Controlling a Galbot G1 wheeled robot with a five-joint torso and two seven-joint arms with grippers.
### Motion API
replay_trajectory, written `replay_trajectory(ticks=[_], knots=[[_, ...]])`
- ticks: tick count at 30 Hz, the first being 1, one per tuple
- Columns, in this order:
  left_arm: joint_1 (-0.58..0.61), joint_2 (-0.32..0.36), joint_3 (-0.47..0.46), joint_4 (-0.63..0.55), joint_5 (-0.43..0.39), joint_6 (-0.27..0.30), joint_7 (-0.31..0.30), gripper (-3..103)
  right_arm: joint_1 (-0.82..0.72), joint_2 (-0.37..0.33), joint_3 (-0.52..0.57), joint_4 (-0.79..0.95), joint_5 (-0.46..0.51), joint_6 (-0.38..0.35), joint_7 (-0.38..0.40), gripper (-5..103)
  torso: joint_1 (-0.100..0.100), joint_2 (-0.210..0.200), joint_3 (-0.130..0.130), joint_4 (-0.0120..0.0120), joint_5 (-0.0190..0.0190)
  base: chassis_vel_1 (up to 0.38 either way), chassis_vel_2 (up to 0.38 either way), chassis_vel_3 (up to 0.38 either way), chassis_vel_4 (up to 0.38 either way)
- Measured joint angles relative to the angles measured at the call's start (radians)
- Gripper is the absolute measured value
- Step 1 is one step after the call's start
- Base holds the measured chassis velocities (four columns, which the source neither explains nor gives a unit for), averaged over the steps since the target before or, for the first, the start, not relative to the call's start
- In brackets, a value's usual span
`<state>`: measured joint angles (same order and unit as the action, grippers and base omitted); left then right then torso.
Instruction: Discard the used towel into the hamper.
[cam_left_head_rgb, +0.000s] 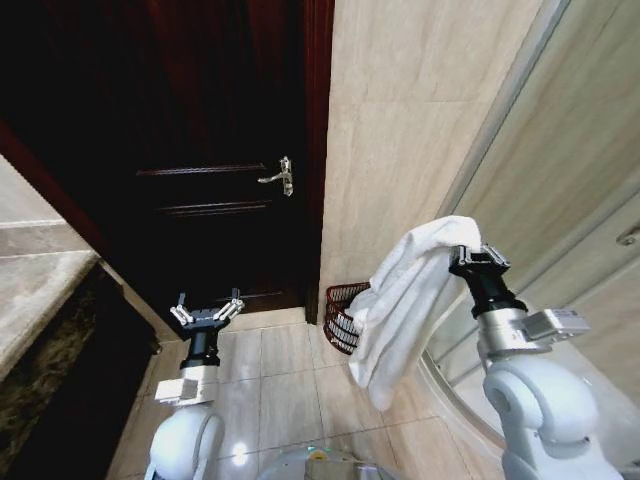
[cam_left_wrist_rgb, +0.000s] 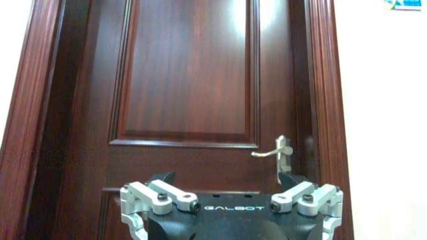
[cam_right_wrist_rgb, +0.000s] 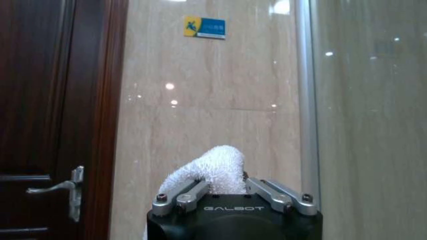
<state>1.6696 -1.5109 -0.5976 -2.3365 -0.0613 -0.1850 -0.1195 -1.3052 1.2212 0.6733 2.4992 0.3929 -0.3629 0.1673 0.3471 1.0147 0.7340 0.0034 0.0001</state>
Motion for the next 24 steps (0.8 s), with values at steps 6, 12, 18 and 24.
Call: replay_trajectory(ticks=[6, 12, 18, 24], knots=[[-0.003, 0.011, -0.009, -0.003, 0.0, 0.004, -0.005, 100, 0.084, -0.053, -0.001, 0.001, 0.05, -0.037, 0.019, 8, 0.014, 0.031, 0.017, 0.0003, -0.0002, 0.0, 0.0, 0.0, 0.0], [0.021, 0.01, -0.014, 0.004, 0.0, -0.034, -0.006, 100, 0.157, -0.083, -0.004, 0.002, 0.099, -0.055, 0.029, 8, 0.026, 0.057, 0.031, 0.0003, -0.0001, 0.0, 0.0, 0.0, 0.0], [0.009, 0.003, -0.002, 0.022, 0.001, -0.045, -0.016, 100, 0.262, -0.108, -0.023, -0.058, 0.132, -0.057, 0.019, 8, 0.039, 0.088, 0.049, 0.0002, 0.0, 0.0, 0.0, 0.0, 0.0], [0.019, -0.013, -0.016, 0.026, 0.008, -0.064, -0.001, 100, 0.389, -0.146, -0.04, -0.167, 0.168, -0.059, -0.012, 8, 0.053, 0.119, 0.066, 0.0003, 0.0, 0.0, 0.0, 0.0, 0.0]])
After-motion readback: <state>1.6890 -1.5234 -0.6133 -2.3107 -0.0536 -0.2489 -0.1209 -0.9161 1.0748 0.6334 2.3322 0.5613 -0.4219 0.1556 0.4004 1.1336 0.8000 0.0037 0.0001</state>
